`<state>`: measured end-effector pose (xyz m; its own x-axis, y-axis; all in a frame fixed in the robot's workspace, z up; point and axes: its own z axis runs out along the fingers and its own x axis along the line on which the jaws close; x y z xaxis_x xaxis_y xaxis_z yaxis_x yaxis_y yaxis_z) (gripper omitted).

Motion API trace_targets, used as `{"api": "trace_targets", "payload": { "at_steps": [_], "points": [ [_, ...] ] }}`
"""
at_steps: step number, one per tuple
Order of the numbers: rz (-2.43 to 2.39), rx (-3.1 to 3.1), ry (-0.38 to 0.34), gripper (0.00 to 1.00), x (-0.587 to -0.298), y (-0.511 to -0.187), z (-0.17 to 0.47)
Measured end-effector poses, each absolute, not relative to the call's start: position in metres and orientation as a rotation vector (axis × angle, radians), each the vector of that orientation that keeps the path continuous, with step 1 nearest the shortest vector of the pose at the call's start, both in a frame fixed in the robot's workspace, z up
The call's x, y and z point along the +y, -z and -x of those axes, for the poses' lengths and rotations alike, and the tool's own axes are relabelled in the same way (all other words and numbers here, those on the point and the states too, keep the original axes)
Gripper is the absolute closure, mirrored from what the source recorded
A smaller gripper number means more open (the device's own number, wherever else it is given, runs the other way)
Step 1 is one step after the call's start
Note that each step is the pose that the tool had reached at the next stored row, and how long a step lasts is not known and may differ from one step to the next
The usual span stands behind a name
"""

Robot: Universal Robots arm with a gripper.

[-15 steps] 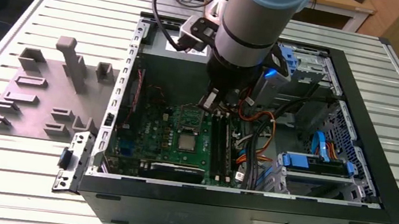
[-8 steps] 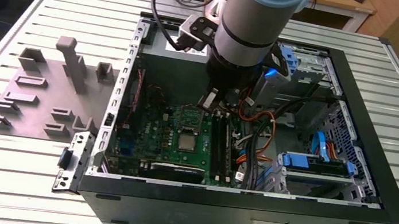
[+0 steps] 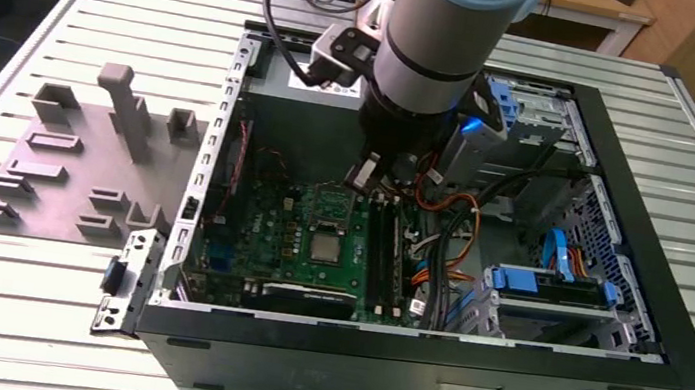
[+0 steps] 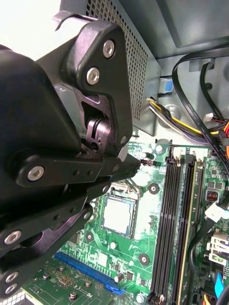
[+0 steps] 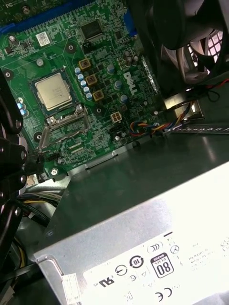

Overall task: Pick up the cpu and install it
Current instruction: 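Close the cpu cover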

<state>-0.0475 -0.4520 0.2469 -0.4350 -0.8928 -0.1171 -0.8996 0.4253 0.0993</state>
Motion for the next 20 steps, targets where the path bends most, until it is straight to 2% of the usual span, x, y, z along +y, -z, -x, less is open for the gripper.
{"api": "trace_targets", "payload": {
  "at_steps": [20],
  "points": [
    [1.664,2.604,-0.222,0.89,-0.4542,-0.2488,0.0484]
  ]
}}
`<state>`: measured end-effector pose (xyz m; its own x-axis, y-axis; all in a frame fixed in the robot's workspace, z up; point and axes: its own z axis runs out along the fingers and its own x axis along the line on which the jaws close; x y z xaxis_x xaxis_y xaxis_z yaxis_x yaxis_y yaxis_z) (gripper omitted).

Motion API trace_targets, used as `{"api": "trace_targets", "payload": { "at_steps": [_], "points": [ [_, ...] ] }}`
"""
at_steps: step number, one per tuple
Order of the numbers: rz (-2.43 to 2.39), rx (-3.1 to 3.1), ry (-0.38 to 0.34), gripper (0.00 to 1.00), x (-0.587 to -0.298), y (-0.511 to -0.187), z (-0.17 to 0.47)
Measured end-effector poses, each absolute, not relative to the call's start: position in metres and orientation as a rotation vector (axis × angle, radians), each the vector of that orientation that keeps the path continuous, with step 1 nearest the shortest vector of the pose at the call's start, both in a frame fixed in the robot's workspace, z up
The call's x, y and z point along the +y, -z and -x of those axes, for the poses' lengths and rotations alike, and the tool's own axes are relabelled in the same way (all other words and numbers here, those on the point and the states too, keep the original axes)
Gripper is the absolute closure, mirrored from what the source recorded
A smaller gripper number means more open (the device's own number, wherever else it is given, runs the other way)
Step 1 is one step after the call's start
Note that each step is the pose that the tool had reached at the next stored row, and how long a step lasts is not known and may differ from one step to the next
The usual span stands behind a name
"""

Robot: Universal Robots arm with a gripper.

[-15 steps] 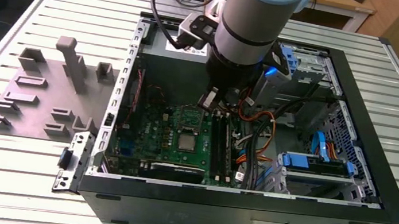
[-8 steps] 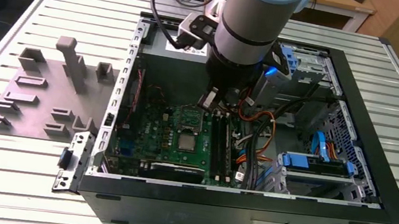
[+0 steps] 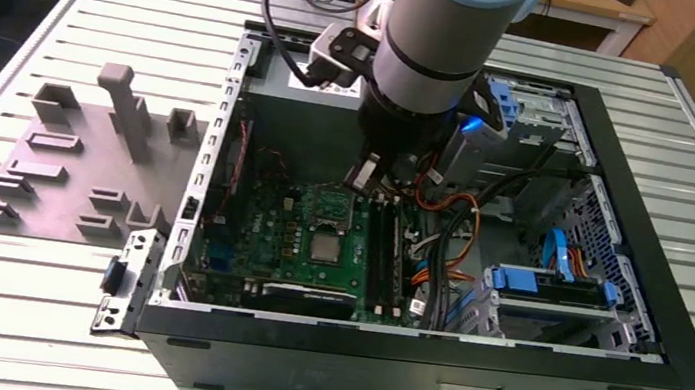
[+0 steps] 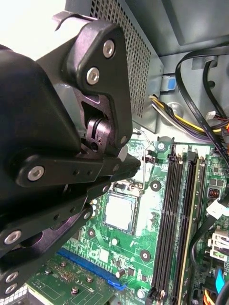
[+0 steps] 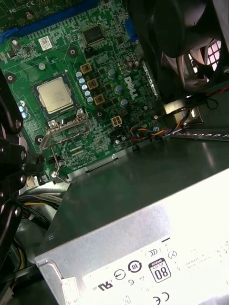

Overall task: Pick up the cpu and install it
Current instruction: 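Close the cpu cover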

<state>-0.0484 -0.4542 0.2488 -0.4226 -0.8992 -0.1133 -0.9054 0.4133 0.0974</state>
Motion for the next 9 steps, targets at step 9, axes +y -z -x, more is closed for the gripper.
{"api": "trace_targets", "payload": {
  "at_steps": [9],
  "points": [
    [1.679,2.596,-0.222,0.89,-0.4556,-0.2488,0.0502]
  ]
}}
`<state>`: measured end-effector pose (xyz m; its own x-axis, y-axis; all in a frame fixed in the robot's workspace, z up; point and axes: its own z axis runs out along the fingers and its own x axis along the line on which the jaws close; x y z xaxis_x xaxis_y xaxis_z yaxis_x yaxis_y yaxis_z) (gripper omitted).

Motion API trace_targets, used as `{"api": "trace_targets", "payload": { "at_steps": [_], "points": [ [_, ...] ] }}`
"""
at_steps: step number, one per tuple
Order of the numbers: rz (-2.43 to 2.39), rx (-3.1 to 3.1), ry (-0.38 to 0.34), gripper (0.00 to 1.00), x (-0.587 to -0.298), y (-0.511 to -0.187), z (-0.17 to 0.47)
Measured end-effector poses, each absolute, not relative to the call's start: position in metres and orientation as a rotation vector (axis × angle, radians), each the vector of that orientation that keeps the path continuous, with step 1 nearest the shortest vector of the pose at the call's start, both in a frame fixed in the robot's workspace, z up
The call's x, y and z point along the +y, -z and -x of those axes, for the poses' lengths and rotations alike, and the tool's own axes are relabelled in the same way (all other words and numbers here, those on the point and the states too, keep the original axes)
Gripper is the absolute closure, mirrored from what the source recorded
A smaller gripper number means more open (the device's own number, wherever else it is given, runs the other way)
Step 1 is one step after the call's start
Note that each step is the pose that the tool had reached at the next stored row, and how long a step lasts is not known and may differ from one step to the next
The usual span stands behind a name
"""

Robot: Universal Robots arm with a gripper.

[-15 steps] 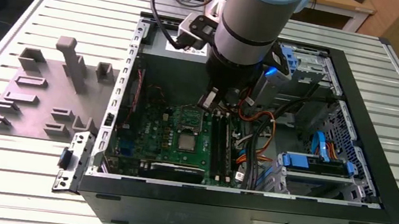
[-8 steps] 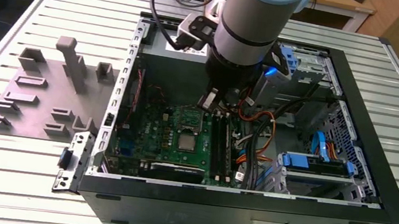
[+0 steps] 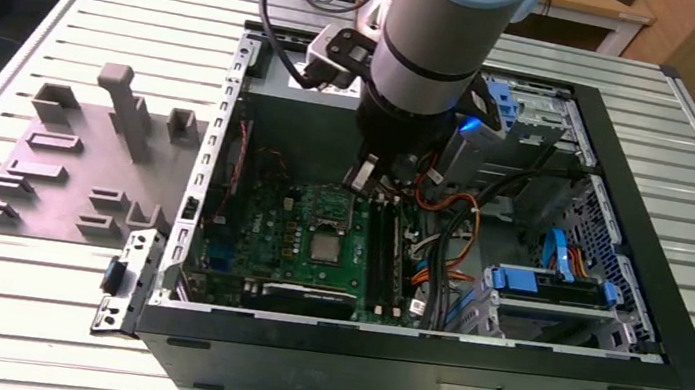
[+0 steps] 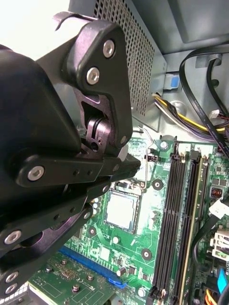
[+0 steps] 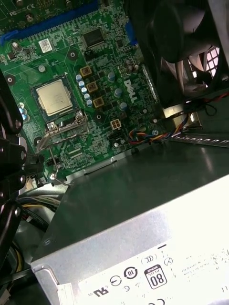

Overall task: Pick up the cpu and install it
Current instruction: 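Close the cpu cover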

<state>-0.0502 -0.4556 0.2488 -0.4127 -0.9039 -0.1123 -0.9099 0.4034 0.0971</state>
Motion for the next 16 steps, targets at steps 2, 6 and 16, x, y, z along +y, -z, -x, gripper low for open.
{"api": "trace_targets", "payload": {
  "at_steps": [2,6,16],
  "points": [
    [1.681,2.595,-0.222,0.89,-0.4559,-0.2488,0.0503],
    [1.685,2.593,-0.222,0.89,-0.4582,-0.2487,0.0502],
    [1.685,2.594,-0.219,0.89,-0.4608,-0.2488,0.0502]
  ]
}}
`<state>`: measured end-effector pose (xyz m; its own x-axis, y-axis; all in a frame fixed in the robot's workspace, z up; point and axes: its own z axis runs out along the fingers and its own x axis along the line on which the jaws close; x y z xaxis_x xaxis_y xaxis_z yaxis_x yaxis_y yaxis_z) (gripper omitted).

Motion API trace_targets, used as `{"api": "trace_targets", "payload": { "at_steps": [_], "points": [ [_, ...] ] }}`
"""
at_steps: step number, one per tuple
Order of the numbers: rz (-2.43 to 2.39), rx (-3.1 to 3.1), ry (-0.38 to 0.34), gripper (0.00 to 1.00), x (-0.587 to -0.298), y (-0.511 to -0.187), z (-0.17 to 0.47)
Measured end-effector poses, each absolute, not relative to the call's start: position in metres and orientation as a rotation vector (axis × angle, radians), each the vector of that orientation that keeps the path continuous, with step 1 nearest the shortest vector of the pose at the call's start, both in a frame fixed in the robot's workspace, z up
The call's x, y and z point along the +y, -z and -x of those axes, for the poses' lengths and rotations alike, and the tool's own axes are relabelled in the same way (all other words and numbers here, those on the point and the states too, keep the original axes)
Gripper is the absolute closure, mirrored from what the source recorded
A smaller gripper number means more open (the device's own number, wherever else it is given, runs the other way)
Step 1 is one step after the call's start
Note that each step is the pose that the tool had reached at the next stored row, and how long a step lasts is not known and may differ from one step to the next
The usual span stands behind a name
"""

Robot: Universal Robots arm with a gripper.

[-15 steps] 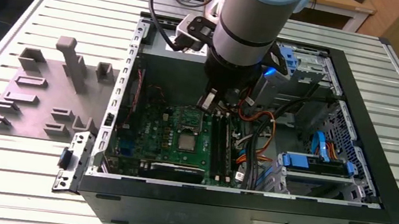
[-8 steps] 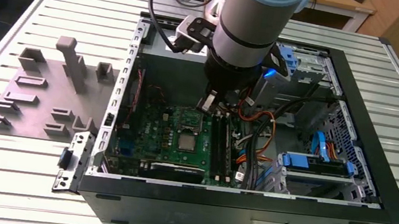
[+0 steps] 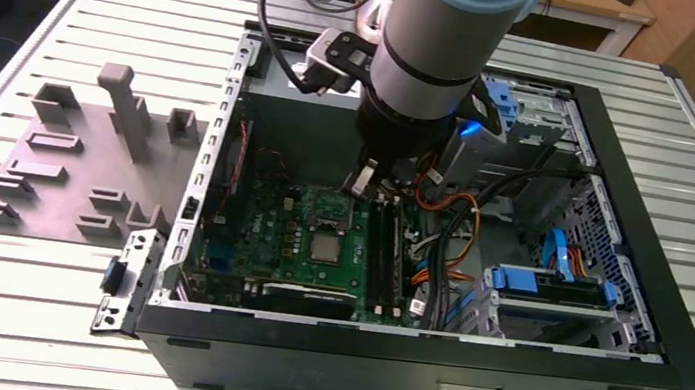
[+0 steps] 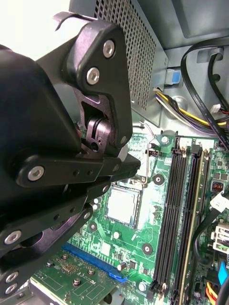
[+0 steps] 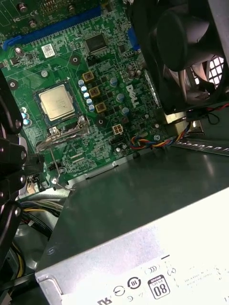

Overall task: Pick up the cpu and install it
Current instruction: 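Close the cpu cover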

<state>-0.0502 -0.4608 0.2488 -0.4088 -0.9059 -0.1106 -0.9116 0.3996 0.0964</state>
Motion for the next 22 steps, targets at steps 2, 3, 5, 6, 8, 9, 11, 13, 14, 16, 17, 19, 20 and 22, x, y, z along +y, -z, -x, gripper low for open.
{"api": "trace_targets", "payload": {
  "at_steps": [2,3,5,6,8,9,11,13,14,16,17,19,20,22],
  "points": [
    [1.685,2.594,-0.219,0.89,-0.4632,-0.2488,0.0502],
    [1.685,2.594,-0.219,0.89,-0.4633,-0.2488,0.0502],
    [1.685,2.594,-0.219,0.89,-0.4636,-0.2488,0.0502],
    [1.685,2.594,-0.219,0.89,-0.4638,-0.2487,0.0502],
    [1.685,2.594,-0.219,0.89,-0.4642,-0.2488,0.0502],
    [1.685,2.594,-0.219,0.89,-0.4644,-0.2487,0.0502],
    [1.685,2.594,-0.219,0.89,-0.4648,-0.2488,0.0502],
    [1.685,2.594,-0.219,0.89,-0.467,-0.2488,0.0502],
    [1.685,2.594,-0.219,0.89,-0.4672,-0.2488,0.0502],
    [1.685,2.594,-0.219,0.89,-0.4676,-0.2488,0.0502],
    [1.685,2.594,-0.219,0.89,-0.4678,-0.2488,0.0502],
    [1.685,2.594,-0.219,0.89,-0.4682,-0.2488,0.0502],
    [1.685,2.594,-0.219,0.89,-0.4684,-0.2488,0.0502],
    [1.685,2.594,-0.219,0.89,-0.469,-0.2487,0.0502]
  ]
}}
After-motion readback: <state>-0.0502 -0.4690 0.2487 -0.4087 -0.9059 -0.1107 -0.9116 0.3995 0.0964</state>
